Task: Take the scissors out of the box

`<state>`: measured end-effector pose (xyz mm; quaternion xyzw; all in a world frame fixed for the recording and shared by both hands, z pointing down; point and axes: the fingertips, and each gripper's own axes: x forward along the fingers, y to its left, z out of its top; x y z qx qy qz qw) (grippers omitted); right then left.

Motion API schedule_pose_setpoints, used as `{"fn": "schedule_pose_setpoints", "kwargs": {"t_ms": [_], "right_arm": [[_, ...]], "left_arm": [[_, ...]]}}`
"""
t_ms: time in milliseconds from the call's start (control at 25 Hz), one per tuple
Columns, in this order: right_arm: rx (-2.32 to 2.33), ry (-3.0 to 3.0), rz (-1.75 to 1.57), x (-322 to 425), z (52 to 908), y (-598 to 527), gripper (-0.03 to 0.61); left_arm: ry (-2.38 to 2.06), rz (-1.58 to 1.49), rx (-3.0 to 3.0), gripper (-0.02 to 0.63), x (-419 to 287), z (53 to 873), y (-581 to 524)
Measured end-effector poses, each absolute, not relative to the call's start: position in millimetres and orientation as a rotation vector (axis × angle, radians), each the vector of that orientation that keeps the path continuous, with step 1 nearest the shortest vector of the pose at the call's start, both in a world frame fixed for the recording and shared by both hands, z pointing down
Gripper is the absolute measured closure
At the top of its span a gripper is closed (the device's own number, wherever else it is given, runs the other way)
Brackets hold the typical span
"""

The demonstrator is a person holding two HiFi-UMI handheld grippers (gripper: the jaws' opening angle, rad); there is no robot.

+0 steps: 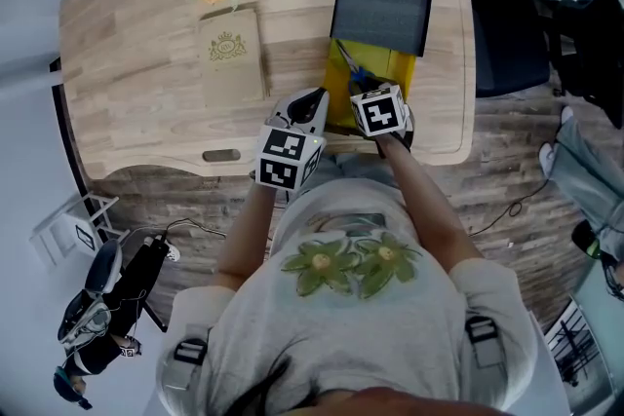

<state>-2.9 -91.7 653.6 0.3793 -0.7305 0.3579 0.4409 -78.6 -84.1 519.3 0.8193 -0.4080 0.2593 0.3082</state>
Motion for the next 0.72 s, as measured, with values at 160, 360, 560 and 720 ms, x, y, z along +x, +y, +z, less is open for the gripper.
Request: {"fn": "schedule_pose_setpoints", "kwargs": {"t_ms": [160,360,560,720], "right_arm": [[0.935,-1.82,0.882,-4.6,649.2,-88.6,0.494],[0.935,-1.842,0.877,-5.7,642.8,-88.1,0.494],[0.935,-1.863,0.863,-5.6,635.2,-88.0,0.495],[0.945,-1.874,0.855,-1.7,629.8,-88.1,0.495]], "left_arm": [[-1.075,0.697,2.178,0.609,-79.8,517.7,-79.6],[-1.078,0.705,2.179,0.609,-82.6,517.0,-76.8],[-1.079,0.712,2.181,0.609,-84.2,515.8,-75.5],[-1.079,0.718,2.187,0.609,-82.4,514.5,-74.6]]}}
